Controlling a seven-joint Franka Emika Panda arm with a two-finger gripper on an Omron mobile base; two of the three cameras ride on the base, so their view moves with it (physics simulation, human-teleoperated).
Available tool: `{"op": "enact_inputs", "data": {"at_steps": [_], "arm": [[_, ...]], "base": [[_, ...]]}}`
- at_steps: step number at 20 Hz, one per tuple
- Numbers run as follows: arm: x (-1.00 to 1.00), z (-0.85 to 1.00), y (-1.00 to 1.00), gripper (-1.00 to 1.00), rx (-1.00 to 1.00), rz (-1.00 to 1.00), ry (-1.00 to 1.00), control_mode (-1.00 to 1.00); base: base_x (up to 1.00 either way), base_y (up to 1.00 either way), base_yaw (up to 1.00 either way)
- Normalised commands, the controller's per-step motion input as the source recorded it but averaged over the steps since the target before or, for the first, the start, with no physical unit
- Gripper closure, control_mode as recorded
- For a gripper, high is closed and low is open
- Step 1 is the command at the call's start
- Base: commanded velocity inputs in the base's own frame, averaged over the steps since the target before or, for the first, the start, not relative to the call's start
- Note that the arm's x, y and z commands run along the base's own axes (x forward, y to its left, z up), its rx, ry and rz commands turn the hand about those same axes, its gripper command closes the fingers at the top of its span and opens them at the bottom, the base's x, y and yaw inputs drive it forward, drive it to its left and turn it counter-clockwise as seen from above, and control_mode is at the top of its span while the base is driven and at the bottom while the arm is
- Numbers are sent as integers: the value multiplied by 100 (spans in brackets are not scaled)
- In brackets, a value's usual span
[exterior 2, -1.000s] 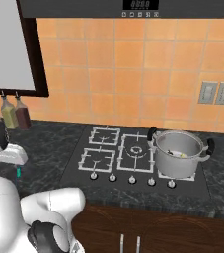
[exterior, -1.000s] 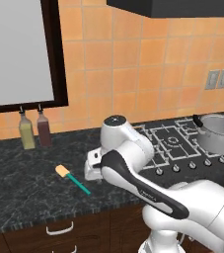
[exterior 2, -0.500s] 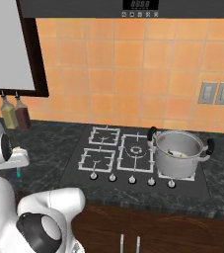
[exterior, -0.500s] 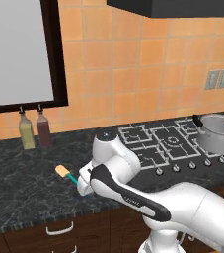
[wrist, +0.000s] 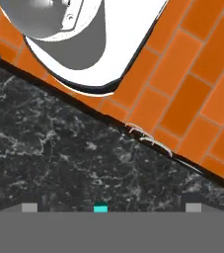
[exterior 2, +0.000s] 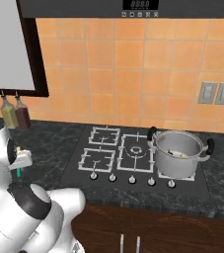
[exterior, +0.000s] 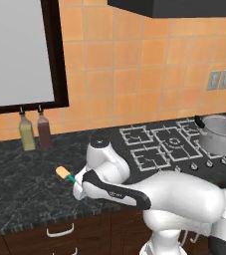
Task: Put the eggplant and lemon wedge in the pot. Retrieve the spatula and lightly stir the vegetables in the pot.
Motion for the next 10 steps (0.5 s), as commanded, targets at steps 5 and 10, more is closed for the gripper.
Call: {"op": "enact_inputs", "data": {"at_steps": [5,10], "arm": [[40,-41,18,-100,0,0,12,-100],[25,-38,24,-100,0,0,8,-100]], "base": [[0,0,0],[0,0,0]]}}
